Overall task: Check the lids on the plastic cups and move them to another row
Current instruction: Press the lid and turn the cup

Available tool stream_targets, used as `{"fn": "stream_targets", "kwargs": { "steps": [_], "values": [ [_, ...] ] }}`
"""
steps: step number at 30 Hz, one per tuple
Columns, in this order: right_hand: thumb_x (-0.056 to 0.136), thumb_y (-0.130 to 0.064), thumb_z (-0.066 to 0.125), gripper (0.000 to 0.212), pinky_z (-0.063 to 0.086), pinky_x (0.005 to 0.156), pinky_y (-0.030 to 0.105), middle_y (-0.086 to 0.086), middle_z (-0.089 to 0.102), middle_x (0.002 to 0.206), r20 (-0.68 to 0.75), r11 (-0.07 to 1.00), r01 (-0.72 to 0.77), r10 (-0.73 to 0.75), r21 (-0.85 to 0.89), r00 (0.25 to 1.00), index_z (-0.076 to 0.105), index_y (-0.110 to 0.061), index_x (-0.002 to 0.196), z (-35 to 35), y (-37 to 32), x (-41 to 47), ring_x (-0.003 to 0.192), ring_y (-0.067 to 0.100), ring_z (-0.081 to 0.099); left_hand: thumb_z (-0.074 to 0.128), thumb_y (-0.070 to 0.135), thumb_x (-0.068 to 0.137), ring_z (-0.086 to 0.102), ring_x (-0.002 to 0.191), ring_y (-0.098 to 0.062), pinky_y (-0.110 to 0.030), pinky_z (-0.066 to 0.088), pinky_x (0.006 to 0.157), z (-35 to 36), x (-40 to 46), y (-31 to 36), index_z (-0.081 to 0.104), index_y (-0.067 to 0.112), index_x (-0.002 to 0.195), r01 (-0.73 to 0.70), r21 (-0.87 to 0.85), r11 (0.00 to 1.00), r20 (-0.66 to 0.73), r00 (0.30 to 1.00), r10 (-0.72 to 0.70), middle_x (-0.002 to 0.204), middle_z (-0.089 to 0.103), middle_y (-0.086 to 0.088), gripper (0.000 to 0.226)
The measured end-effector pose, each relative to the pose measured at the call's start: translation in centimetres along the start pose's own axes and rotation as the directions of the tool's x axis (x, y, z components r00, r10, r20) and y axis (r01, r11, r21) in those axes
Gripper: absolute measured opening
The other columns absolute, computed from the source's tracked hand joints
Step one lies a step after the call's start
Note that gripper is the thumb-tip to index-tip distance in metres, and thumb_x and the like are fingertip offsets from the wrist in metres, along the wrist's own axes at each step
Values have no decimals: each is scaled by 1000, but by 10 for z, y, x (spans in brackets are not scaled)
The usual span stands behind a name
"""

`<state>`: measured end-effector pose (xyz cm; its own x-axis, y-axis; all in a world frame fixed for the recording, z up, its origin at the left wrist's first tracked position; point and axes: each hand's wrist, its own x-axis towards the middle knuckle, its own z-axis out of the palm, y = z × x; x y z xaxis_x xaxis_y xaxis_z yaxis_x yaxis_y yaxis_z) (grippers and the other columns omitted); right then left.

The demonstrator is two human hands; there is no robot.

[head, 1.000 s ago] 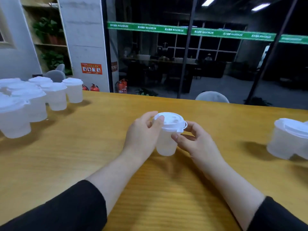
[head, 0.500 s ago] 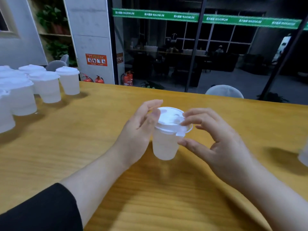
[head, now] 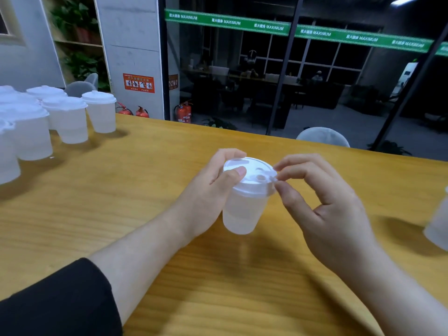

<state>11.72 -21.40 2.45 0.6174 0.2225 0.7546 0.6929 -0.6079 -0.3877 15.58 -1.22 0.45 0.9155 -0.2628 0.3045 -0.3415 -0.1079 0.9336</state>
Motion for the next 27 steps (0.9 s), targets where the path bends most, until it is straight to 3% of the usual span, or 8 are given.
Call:
{"fn": "stream_targets", "kwargs": {
  "steps": [3,6,10,16,20,27],
  "values": [
    [97,-22,62,8,40,89,9,-9,65,107,-79,999,-14,12,-29,997,67,-17,97,2,-6,2,106,6,60,49,63,84,64,117,-22,-56,48,106,0,-1,0,60,48,122,6,27,1000,19,1000,-7,123,68,0,42],
    [98,-32,55,15,43,84,13,-13,65,101,-21,996,-15,13,-86,1000,66,-21,98,4,-10,3,99,7,60,49,61,88,65,112,-26,-58,49,103,1,-1,2,61,44,122,-4,50,999,36,999,2,120,69,-5,40],
    [98,-26,59,9,43,79,18,-14,63,93,21,993,-1,4,-117,1000,67,-23,96,6,-13,2,91,11,59,44,54,95,66,107,-24,-54,50,99,2,-2,4,60,40,124,-6,84,996,30,1000,4,114,70,-2,36],
    [99,-24,56,13,48,79,34,-11,63,98,41,980,40,-32,-196,999,69,-21,101,2,-12,1,92,19,61,39,71,93,64,109,-25,-57,49,100,3,-2,3,60,46,119,-22,91,996,18,1000,20,113,69,-1,42],
    [100,-31,48,21,52,72,45,-11,63,99,64,948,105,-90,-300,994,67,-22,102,-2,-12,0,91,23,60,38,78,86,64,107,-22,-52,51,97,3,-2,4,60,48,118,-26,89,996,17,1000,25,110,69,1,49],
    [102,-36,51,13,50,70,44,-13,59,105,145,910,102,-47,-401,988,62,-29,105,-8,-19,1,95,20,56,42,78,87,64,104,-37,-65,49,95,4,-3,4,61,47,116,-32,62,998,5,999,31,112,66,-21,47]
  ]
}}
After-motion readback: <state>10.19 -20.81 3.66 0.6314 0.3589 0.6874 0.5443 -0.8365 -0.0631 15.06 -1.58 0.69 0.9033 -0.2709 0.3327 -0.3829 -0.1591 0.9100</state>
